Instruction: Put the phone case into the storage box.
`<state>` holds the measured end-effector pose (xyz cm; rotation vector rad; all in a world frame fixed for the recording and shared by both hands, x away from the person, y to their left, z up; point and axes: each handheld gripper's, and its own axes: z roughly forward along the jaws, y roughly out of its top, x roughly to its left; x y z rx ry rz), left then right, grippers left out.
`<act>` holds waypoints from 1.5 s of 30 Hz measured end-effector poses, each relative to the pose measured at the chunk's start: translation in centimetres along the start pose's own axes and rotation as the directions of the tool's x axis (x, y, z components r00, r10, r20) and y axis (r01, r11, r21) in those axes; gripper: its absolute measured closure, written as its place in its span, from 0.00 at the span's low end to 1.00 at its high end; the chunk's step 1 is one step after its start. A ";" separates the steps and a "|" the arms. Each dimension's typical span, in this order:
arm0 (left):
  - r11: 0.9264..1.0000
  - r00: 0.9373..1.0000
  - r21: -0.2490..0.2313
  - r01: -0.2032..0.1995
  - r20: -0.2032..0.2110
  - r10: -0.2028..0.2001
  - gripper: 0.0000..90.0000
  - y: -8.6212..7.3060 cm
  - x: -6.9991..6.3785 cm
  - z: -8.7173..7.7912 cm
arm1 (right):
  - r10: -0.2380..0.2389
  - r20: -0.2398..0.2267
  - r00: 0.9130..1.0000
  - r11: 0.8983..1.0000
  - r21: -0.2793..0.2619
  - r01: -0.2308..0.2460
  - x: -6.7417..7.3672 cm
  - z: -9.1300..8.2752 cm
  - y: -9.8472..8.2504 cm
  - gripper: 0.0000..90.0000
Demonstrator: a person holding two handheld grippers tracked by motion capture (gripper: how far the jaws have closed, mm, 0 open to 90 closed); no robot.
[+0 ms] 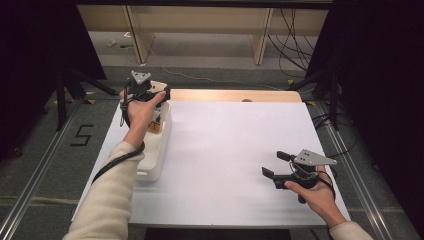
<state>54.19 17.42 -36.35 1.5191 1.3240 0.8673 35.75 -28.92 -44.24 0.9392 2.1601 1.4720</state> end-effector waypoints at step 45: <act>1.000 1.000 0.022 -0.005 -0.009 0.005 0.13 0.6 0.6 1.7 | 0.003 -0.003 1.000 1.000 0.003 -0.003 0.0 0.0 0.0 0.18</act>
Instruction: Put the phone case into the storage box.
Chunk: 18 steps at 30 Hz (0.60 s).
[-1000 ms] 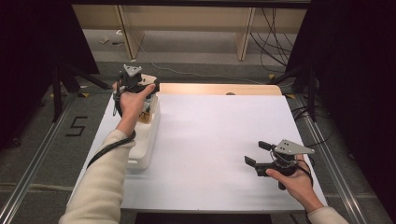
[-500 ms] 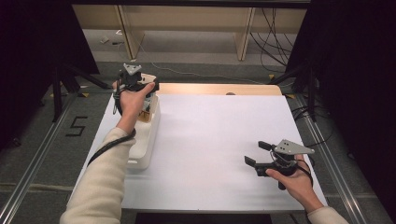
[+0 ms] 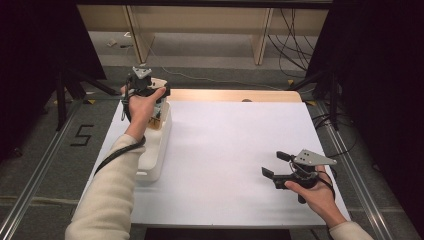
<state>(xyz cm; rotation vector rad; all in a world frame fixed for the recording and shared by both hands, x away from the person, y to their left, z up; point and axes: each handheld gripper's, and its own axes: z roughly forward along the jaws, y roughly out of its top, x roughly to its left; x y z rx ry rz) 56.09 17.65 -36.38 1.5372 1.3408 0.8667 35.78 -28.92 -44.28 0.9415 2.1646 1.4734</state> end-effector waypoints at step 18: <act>1.000 1.000 0.004 -0.004 0.010 0.004 0.13 0.3 0.0 0.7 | 0.000 -0.002 1.000 1.000 -0.003 0.000 0.0 0.0 0.0 0.18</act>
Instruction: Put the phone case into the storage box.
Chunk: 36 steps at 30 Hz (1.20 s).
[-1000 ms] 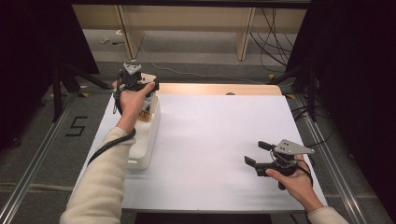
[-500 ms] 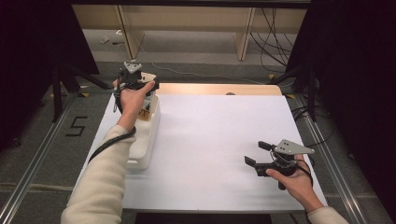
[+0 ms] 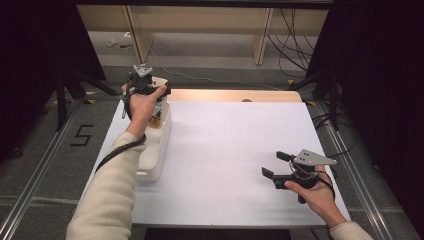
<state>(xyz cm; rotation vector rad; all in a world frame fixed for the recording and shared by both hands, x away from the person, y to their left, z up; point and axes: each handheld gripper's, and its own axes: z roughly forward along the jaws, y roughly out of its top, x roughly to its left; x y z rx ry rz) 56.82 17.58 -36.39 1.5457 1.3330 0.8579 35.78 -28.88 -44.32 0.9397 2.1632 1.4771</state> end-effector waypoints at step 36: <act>1.000 1.000 0.013 0.009 -0.010 -0.008 0.13 0.3 0.3 1.1 | 0.000 -0.001 1.000 1.000 0.004 0.000 0.0 0.0 0.0 0.18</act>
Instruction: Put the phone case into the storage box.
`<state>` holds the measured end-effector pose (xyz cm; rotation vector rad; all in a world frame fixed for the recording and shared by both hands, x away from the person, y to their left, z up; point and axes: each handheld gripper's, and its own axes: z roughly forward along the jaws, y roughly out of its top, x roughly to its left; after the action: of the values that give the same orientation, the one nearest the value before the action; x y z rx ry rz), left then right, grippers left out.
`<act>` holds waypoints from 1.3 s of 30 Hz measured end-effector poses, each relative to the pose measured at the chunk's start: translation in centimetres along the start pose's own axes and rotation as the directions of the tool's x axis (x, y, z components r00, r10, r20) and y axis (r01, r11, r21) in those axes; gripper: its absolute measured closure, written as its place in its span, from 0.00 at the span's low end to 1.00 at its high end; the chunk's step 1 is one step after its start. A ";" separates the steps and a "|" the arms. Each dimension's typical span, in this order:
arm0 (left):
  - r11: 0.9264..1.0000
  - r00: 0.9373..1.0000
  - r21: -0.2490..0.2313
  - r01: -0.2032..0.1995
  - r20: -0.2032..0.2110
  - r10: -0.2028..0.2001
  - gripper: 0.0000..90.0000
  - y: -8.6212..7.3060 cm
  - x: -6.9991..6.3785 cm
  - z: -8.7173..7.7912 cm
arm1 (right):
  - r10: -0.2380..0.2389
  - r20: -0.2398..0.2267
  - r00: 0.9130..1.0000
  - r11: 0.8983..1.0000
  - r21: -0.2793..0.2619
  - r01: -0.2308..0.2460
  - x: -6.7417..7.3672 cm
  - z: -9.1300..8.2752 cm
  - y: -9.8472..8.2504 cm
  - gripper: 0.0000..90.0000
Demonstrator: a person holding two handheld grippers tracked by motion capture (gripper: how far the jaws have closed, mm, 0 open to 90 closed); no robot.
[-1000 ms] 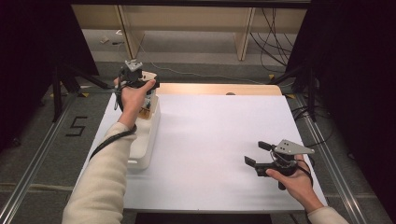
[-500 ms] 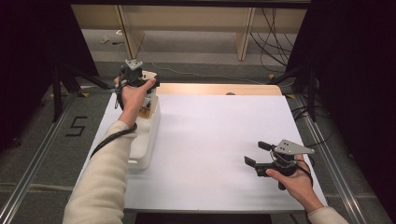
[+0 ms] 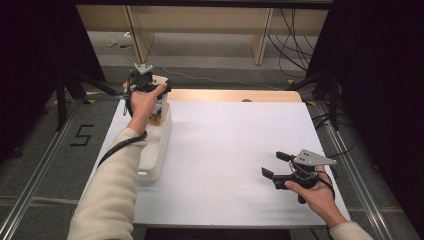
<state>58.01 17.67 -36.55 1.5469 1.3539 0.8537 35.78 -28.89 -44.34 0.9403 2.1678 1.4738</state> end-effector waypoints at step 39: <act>1.000 1.000 0.011 -0.013 0.007 0.012 0.12 -0.1 0.0 1.1 | 0.000 -0.007 1.000 1.000 0.000 0.000 0.0 0.0 0.0 0.18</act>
<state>58.92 17.46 -37.08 1.5666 1.3468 0.8491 35.78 -28.85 -44.36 0.9364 2.1726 1.4798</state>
